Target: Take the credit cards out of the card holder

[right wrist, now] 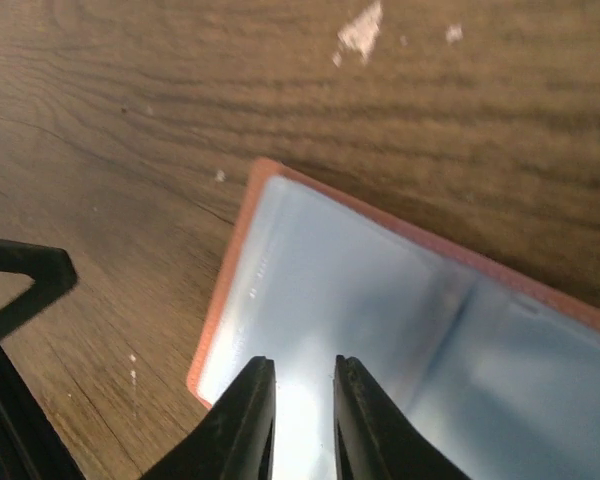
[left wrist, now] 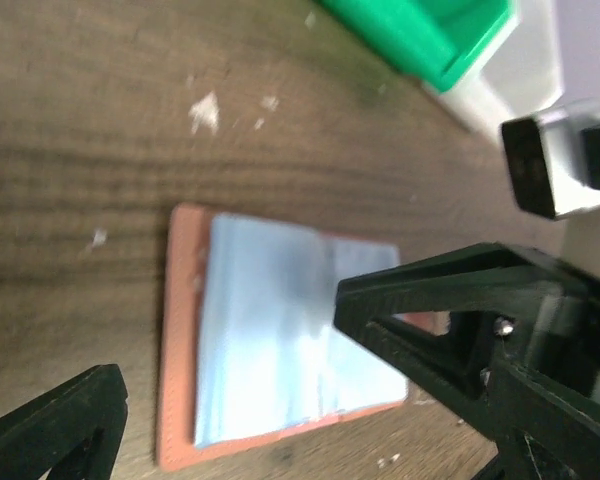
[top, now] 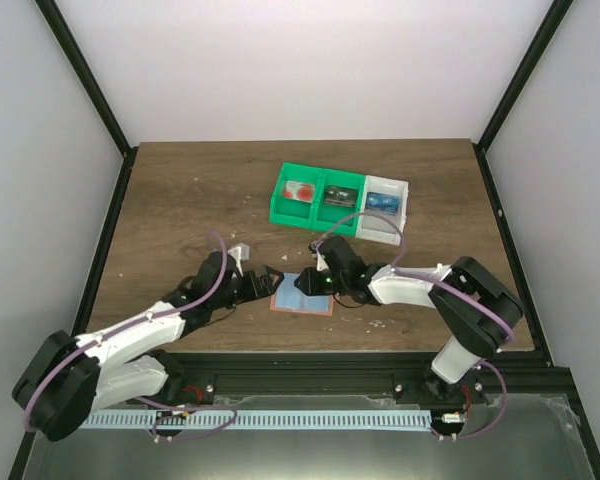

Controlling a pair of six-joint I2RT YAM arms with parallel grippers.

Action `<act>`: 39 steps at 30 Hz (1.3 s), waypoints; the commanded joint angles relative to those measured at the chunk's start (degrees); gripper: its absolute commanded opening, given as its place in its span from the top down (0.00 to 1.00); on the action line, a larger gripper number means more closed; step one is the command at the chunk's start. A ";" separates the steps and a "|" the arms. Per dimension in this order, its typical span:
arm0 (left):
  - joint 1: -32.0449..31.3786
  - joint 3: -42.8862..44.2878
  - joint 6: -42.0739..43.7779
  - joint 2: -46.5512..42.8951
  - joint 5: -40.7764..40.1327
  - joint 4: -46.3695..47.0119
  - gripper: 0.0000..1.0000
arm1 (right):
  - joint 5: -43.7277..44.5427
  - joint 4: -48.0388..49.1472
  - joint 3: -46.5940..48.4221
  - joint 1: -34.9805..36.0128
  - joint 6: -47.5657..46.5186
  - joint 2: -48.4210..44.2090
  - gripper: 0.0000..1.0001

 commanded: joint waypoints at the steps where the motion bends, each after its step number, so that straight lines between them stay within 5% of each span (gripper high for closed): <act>1: 0.22 5.00 5.32 -5.13 -5.17 -7.50 0.00 | 2.55 -6.14 3.42 -1.00 -3.15 -5.03 0.78; 10: 0.27 11.83 13.26 -17.97 -15.63 -16.05 0.00 | 17.85 -22.67 5.81 -1.97 -6.70 -29.92 0.47; 15: 0.25 14.22 18.38 -25.07 -18.09 -18.07 0.00 | 26.31 -29.37 5.44 -2.06 -6.26 -41.66 0.03; 16: 0.30 14.62 19.38 -26.34 -18.45 -18.65 0.00 | 27.95 -30.27 5.09 -2.06 -6.06 -43.90 0.01; 25: 0.31 11.11 19.57 -35.17 -18.29 -19.84 0.00 | 39.16 -39.34 1.68 -2.07 -1.88 -57.97 0.00; 39: 0.27 6.74 15.63 -35.86 -17.12 -18.27 0.00 | 33.22 -40.39 -0.96 -2.06 1.86 -61.00 0.00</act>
